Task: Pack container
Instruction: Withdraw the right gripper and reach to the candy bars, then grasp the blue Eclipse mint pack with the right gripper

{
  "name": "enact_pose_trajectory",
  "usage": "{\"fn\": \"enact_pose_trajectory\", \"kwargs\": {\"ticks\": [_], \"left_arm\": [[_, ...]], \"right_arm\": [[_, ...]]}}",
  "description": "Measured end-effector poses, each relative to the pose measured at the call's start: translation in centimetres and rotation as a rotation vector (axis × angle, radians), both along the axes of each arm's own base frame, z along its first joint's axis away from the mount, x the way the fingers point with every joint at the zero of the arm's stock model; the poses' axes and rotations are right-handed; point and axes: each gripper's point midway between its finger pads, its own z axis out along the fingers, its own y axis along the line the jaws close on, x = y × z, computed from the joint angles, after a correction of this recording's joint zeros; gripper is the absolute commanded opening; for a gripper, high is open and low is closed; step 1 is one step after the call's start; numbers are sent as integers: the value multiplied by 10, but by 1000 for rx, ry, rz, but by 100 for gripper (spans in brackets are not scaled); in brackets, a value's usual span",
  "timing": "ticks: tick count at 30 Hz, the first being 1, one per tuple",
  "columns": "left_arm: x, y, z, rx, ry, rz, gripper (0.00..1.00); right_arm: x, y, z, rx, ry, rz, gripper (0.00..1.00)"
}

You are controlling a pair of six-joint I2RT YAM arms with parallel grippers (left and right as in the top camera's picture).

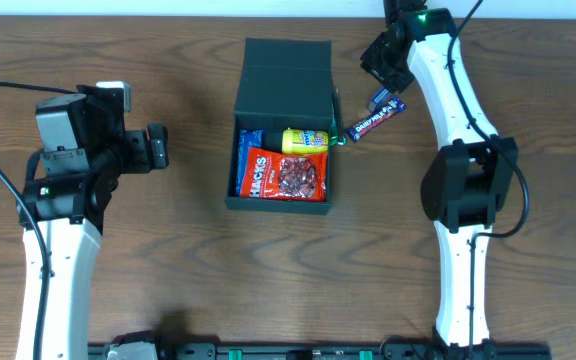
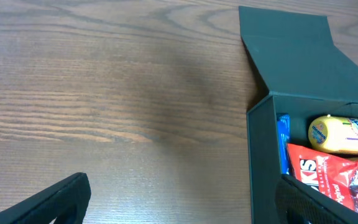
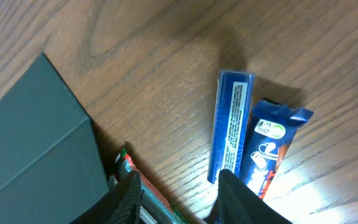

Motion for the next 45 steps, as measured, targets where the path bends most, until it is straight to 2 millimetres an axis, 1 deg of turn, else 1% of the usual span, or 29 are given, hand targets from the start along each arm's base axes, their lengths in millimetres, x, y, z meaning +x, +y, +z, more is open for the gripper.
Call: {"fn": "enact_pose_trajectory", "kwargs": {"ticks": [3, 11, 15, 18, 26, 33, 39, 45], "left_arm": [[0, 0, 0, 0, 0, 0, 95], [0, 0, 0, 0, 0, 0, 95], [0, 0, 0, 0, 0, 0, 95], [0, 0, 0, 0, 0, 0, 95], [0, 0, 0, 0, 0, 0, 95], [0, 0, 0, 0, 0, 0, 95], [0, 0, 0, 0, 0, 0, 95], [0, 0, 0, 0, 0, 0, 95]], "right_arm": [[-2, 0, -2, 0, 11, -4, 41], [-12, -4, -16, -21, 71, -11, 43], [-14, -6, -19, -33, 80, -14, 43], [-14, -6, -22, -35, 86, -15, 42], [-14, -7, -41, -42, 114, -15, 43], [-15, -10, -52, -46, 132, -20, 44], [-13, -17, -59, -49, 139, -33, 44], [-10, -22, -59, -46, 129, -44, 44]]}}
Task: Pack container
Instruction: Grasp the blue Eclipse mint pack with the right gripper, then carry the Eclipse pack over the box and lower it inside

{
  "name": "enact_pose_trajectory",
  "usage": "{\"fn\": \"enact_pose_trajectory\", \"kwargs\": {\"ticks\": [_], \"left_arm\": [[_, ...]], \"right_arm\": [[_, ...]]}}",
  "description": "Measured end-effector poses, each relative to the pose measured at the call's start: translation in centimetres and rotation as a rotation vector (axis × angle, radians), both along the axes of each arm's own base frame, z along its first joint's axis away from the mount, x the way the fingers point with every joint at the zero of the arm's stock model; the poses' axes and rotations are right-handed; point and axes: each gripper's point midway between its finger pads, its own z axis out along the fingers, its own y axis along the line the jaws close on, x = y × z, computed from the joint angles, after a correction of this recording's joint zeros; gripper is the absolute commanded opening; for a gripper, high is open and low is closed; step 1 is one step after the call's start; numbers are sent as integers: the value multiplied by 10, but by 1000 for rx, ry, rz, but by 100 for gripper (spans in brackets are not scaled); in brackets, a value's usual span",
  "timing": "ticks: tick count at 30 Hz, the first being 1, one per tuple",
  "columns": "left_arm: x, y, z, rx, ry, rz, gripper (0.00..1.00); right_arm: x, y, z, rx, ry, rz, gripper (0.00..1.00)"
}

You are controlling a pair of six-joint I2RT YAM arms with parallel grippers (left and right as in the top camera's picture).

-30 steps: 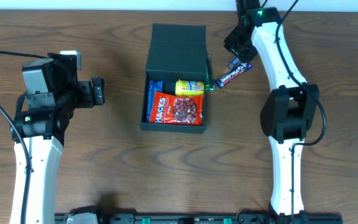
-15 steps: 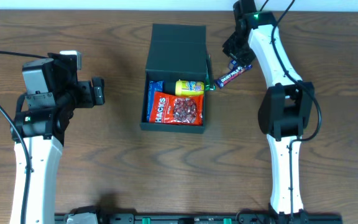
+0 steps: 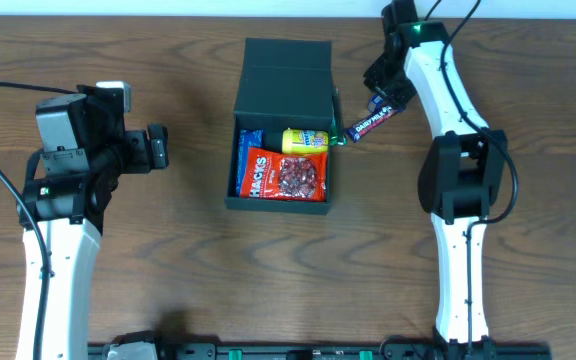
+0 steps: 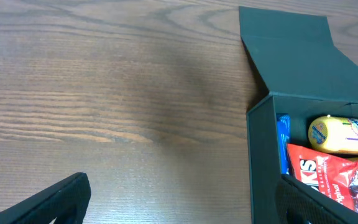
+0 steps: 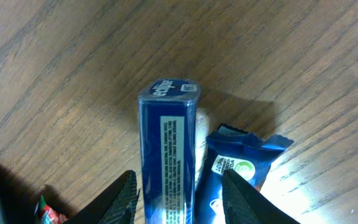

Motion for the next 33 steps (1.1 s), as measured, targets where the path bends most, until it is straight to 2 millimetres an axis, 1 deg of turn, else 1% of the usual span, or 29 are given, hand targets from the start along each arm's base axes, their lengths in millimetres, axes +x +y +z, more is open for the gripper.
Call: {"fn": "enact_pose_trajectory", "kwargs": {"ticks": [5, 8, 14, 19, 21, 25, 28, 31, 32, 33], "left_arm": [[0, 0, 0, 0, 0, 0, 96], [0, 0, 0, 0, -1, 0, 95], [0, 0, 0, 0, -1, 0, 95], [0, 0, 0, 0, -1, 0, 95], [0, 0, 0, 0, -1, 0, 95], [0, 0, 0, 0, -1, 0, 95], [0, 0, 0, 0, -1, 0, 95], [0, 0, 0, 0, -1, 0, 95], [0, 0, 0, 0, -1, 0, 95], [0, 0, 0, 0, -1, 0, 95]], "right_arm": [[2, 1, -2, 5, -4, -1, 38], [3, 1, -2, 9, -8, -2, 31], [3, 1, -3, 10, -9, -5, 21], [4, 2, -3, 13, -11, -1, 9], [4, 2, -3, 14, -12, 6, 2], [2, 6, 0, 33, -2, 31, 2], [5, 11, 13, 53, -16, 43, 2], [15, 17, 42, 85, -74, 66, 2], [19, 20, 55, 98, -100, 78, 2], [23, 24, 73, 120, -138, 100, 2]]}}
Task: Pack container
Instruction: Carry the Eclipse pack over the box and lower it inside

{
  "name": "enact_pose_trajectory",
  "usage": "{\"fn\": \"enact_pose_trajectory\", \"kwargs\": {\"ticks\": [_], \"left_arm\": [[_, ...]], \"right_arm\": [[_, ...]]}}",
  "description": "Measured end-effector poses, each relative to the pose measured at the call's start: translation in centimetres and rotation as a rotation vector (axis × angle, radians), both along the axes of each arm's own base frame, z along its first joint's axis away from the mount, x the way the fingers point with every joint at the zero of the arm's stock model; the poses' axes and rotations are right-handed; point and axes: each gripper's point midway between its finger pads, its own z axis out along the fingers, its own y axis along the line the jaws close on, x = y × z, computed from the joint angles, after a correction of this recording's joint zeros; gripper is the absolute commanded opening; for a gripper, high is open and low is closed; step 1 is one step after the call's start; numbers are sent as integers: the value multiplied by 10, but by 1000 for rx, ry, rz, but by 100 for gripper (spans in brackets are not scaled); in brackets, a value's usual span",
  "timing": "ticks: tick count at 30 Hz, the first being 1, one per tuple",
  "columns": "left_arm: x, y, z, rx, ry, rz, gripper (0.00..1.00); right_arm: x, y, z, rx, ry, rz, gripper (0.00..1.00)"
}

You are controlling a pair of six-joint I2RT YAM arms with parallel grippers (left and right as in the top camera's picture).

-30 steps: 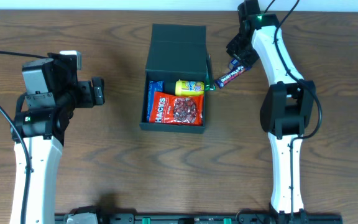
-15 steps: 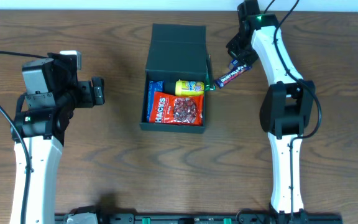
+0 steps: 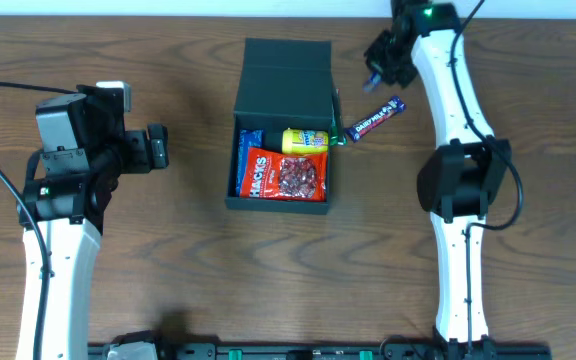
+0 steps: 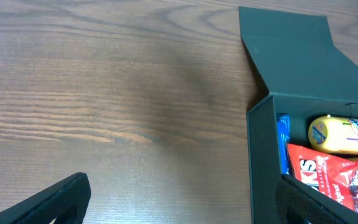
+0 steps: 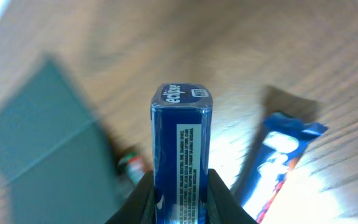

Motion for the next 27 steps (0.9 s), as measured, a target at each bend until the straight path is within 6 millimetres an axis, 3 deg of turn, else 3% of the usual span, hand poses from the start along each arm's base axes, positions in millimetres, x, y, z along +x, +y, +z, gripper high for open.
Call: {"fn": "enact_pose_trajectory", "kwargs": {"ticks": [4, 9, 20, 23, 27], "left_arm": [[0, 0, 0, 0, 0, 0, 95], [0, 0, 0, 0, 0, 0, 95], [0, 0, 0, 0, 0, 1, 95], [0, 0, 0, 0, 0, 0, 95], [0, 0, 0, 0, 0, 0, 95]], "right_arm": [[-7, 14, 34, 39, -31, 68, 2], [-28, 40, 53, 56, -10, 141, 2], [-92, 127, 49, 117, 179, 78, 2], [-115, 143, 46, 118, 257, 24, 2], [-129, 165, 46, 129, 285, -15, 2]]}}
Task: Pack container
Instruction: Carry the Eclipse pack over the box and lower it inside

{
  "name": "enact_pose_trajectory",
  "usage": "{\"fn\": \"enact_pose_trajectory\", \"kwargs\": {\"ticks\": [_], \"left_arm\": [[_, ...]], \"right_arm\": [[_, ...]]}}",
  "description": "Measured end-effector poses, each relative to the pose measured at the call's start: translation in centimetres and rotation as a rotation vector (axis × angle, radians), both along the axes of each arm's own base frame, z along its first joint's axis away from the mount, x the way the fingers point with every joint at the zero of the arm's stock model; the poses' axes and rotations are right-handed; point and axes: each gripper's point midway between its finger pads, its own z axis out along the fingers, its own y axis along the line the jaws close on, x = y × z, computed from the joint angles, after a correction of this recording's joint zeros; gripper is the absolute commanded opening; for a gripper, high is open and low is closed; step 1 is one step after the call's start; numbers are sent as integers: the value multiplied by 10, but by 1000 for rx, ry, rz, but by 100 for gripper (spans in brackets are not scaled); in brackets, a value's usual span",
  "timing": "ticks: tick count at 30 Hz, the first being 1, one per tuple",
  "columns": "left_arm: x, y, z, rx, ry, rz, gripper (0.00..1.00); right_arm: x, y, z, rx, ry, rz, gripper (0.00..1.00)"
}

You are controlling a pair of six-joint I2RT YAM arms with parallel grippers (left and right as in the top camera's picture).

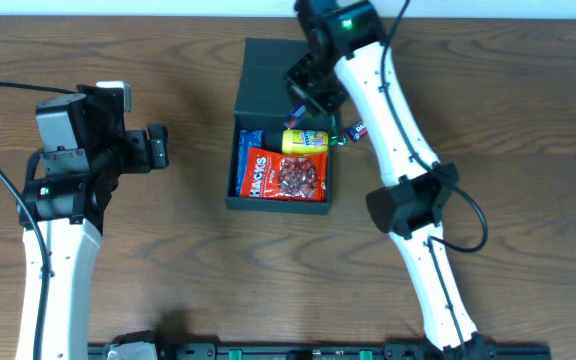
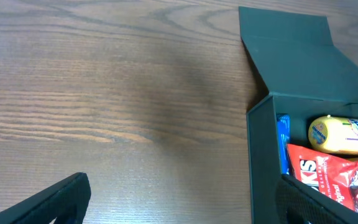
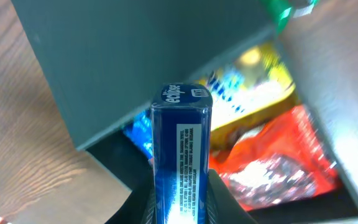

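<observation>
The dark green box (image 1: 276, 204) lies open at the table's middle, its lid (image 1: 286, 62) folded back. Inside are a red snack bag (image 1: 283, 175), a yellow bottle (image 1: 305, 140) and a blue packet (image 1: 249, 148). My right gripper (image 1: 303, 100) hangs over the back of the compartment, shut on a blue Eclipse gum pack (image 3: 180, 149); below the pack lie the red bag (image 3: 284, 162) and the yellow bottle (image 3: 263, 87). My left gripper (image 2: 179, 208) is open left of the box wall (image 2: 261, 162), holding nothing.
A purple chocolate bar (image 1: 359, 127) peeks out from under my right arm, just right of the box. A small green wrapper (image 1: 339, 138) lies against the box's right side, seen too as a green wrapper (image 3: 289, 9) in the right wrist view.
My right gripper, still shut on the gum pack, has moved left from above the table right of the box to over the box's compartment. The left arm has not moved.
My right gripper was open over the gum pack and chocolate bar lying right of the box. Then it stood closer, straddling the pack. Then it held the pack lifted off the table, leaving the bar behind, and now holds it over the open box.
</observation>
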Motion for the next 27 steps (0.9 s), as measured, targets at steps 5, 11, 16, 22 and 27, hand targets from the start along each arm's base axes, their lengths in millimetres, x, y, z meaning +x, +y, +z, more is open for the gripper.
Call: {"fn": "enact_pose_trajectory", "kwargs": {"ticks": [5, 11, 16, 22, 27], "left_arm": [[0, 0, 0, 0, 0, 0, 95], [0, 0, 0, 0, 0, 0, 95], [0, 0, 0, 0, 0, 0, 95], [0, 0, 0, 0, 0, 0, 95], [0, 0, 0, 0, 0, 0, 95]], "right_arm": [[-12, 20, -1, -34, 6, -61, 2], [-21, 32, -3, -73, 7, -180, 2], [-21, 31, -3, -77, 25, -310, 2], [-19, 28, -5, -83, 44, -483, 2], [-22, 26, -13, -106, 69, -556, 2]]}}
